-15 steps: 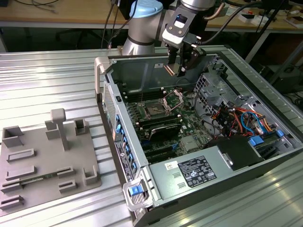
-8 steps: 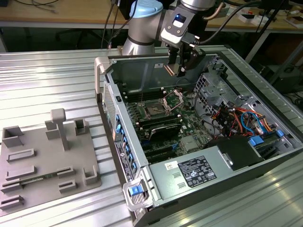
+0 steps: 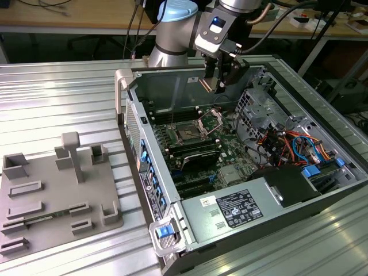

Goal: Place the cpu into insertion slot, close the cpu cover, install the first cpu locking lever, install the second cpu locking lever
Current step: 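Place the cpu into insertion slot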

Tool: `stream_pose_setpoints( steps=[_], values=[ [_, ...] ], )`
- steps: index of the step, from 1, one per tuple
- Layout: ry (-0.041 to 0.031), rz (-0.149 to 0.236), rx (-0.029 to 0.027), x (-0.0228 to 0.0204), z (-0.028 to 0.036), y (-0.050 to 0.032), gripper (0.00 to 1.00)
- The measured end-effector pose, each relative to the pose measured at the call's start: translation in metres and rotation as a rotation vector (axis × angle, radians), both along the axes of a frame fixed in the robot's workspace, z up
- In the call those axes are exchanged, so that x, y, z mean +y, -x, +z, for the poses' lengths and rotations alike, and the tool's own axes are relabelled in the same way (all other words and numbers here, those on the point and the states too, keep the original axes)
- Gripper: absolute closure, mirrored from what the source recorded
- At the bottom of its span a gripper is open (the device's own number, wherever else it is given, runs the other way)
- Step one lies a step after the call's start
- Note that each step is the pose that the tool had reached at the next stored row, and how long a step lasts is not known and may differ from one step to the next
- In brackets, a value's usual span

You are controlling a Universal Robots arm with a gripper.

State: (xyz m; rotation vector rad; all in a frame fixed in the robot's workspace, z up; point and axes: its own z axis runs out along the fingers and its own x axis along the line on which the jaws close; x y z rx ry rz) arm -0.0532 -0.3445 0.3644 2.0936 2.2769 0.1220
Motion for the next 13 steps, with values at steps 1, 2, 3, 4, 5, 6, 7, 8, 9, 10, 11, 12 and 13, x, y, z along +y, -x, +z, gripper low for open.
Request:
stream_pose_setpoints(
  steps=[1, 2, 3, 4, 5, 6, 7, 8, 9, 10, 11, 12, 13],
  values=[
    [0.0001, 0.0, 0.0, 0.0, 0.0, 0.0, 0.45],
    [0.0, 0.0, 0.0, 0.0, 0.0, 0.0, 0.45],
    [0.0, 0.0, -0.0001, 0.0, 0.0, 0.0, 0.45],
    [0.0, 0.0, 0.0, 0.0, 0.0, 0.0, 0.45],
    [0.0, 0.0, 0.0, 0.0, 0.0, 0.0, 0.45],
    [0.0, 0.0, -0.0001, 0.0, 0.0, 0.0, 0.45],
    [0.0, 0.0, 0.0, 0.0, 0.0, 0.0, 0.45],
    [0.0, 0.0, -0.0001, 0.0, 0.0, 0.0, 0.45],
    [0.0, 0.0, -0.0001, 0.0, 0.0, 0.0, 0.45],
    [0.0, 0.0, 0.0, 0.0, 0.0, 0.0, 0.45],
    [0.0, -0.001, 0.0, 0.0, 0.0, 0.0, 0.45],
    [0.0, -0.002, 0.0, 0.0, 0.0, 0.0, 0.45],
    [0.0, -0.003, 0.0, 0.0, 0.0, 0.0, 0.45]
  ],
)
